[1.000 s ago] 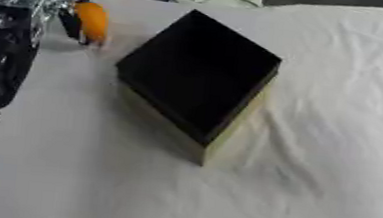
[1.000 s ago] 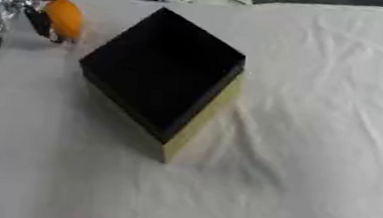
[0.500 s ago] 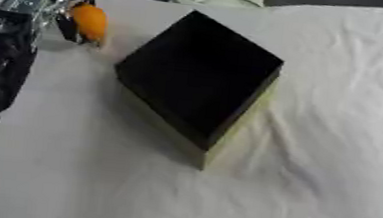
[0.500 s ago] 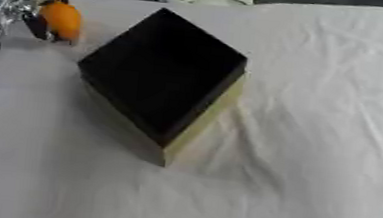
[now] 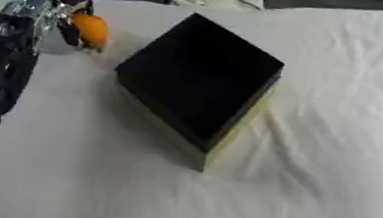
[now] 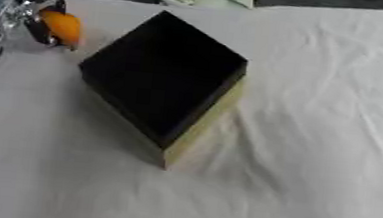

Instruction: Pick up objects on the table and place them in the box.

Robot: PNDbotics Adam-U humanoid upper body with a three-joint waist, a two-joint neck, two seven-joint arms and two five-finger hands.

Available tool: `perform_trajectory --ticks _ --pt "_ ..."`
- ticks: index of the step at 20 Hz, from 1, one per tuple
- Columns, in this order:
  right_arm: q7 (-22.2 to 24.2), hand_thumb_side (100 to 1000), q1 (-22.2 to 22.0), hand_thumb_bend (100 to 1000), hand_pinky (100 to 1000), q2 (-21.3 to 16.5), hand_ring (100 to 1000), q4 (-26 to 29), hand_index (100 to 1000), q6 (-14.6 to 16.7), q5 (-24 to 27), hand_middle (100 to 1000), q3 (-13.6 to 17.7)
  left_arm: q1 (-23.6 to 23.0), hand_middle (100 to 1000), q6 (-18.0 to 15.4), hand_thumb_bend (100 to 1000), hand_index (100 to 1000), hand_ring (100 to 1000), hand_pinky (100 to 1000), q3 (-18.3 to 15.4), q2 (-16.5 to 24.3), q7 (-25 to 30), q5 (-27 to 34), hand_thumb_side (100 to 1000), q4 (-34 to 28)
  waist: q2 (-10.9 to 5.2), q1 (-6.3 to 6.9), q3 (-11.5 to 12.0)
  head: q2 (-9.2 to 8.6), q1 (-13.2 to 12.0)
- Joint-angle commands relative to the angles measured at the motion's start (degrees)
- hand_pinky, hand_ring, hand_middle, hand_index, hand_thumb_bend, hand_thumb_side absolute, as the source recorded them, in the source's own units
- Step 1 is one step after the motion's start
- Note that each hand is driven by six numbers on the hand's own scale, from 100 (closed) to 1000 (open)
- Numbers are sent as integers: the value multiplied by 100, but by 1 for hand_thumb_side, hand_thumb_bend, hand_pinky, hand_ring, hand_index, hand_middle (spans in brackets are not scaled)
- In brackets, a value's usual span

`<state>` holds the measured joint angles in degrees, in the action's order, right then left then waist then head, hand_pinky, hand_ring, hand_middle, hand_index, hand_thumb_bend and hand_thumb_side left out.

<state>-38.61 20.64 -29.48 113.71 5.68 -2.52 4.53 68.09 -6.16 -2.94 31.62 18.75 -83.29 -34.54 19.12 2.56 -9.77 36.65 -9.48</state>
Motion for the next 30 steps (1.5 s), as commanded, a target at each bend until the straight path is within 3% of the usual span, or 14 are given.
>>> perform_trajectory --ticks 1,3,7,11,15,22,30 --pt "1 1000 51 267 772 -88 754 88 854 -4 38 695 37 73 504 126 483 547 428 149 -32 84 -240 -77 100 -72 -119 -18 -14 -78 -19" --pt "-3 1000 44 267 772 -81 754 88 855 -2 41 695 39 57 472 216 515 512 370 101 -23 81 -455 -202 100 -90 -128 -19 -22 -74 -17" --pt "-11 1000 22 266 772 -70 754 88 855 0 48 694 44 31 398 351 585 437 282 100 14 110 -1025 -505 100 -219 -161 -14 -24 -46 -10" --pt "-14 1000 5 264 773 -68 754 88 855 1 51 694 47 -15 385 332 639 421 258 100 85 148 -1447 -681 100 -435 -194 -11 -12 -9 4" --pt "-17 1000 -11 263 773 -74 754 88 856 5 52 694 54 -79 391 122 634 421 262 100 153 208 -1491 -493 100 -734 -231 -8 -5 14 20" --pt "-24 1000 -23 262 773 -81 754 88 856 12 54 695 64 -188 380 -302 572 402 253 100 292 324 -1226 225 100 -1513 -288 -3 14 65 66" --pt "-21 1000 -20 261 773 -97 754 88 856 24 56 696 67 -371 373 -913 517 387 246 100 702 468 -714 1734 100 -2621 -350 14 27 95 106"
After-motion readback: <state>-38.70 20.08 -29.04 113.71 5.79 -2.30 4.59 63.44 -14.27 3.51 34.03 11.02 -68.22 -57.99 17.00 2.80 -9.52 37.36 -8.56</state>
